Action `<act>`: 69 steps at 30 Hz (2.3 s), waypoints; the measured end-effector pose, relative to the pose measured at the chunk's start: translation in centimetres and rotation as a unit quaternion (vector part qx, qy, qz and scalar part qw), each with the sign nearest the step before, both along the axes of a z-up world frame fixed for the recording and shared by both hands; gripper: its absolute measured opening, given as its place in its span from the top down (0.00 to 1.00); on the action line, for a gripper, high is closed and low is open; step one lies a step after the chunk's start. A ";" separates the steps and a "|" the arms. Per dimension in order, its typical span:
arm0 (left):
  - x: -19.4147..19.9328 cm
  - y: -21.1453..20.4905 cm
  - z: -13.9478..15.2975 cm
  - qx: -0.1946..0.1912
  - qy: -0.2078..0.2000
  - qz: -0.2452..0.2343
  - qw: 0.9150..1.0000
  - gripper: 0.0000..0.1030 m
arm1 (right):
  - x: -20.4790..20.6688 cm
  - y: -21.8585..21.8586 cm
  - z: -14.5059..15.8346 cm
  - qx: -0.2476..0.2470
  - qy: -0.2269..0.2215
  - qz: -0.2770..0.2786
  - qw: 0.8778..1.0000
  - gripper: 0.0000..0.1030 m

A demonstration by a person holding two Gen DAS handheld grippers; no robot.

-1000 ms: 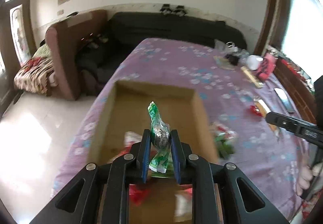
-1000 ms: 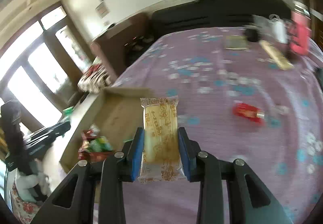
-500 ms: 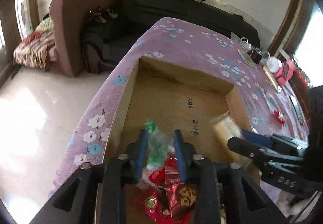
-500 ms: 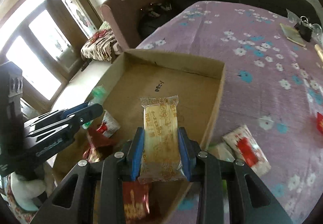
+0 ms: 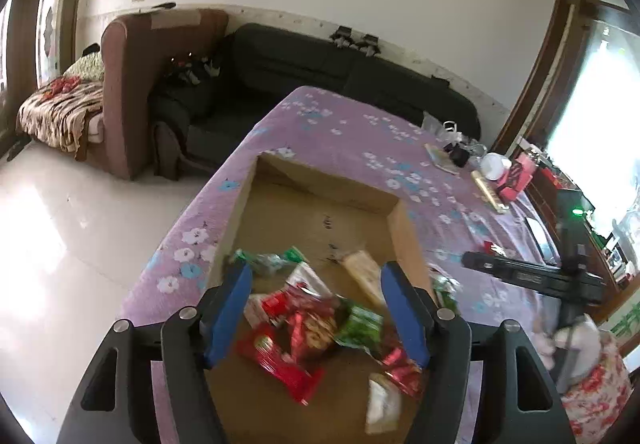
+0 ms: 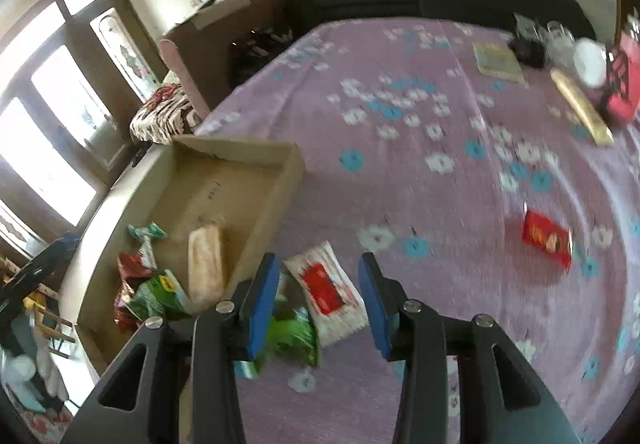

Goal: Organize snacks
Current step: 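Carry both snacks over the box and open both tools to release them, then grasp the green pea bag with the right tool while the left tool grasps the clear zip bag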

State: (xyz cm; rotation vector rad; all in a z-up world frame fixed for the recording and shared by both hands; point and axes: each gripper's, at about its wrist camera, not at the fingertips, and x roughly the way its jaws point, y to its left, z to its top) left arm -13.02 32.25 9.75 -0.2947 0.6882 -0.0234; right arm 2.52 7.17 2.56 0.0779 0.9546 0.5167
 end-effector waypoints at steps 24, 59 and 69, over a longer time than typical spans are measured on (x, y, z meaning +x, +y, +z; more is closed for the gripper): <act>-2.0 -6.4 0.6 -0.004 -0.036 -0.063 0.997 0.29 | -6.4 -6.5 -1.4 -0.099 -0.003 0.010 0.995 0.62; 10.2 -28.3 -8.7 0.177 0.129 -0.296 0.930 0.52 | -11.6 -19.6 -3.0 0.011 0.005 -0.017 1.000 0.51; 8.1 -27.3 -7.2 0.147 0.104 -0.273 0.945 0.58 | -13.5 -16.9 -4.0 -0.041 -0.010 -0.028 0.999 0.37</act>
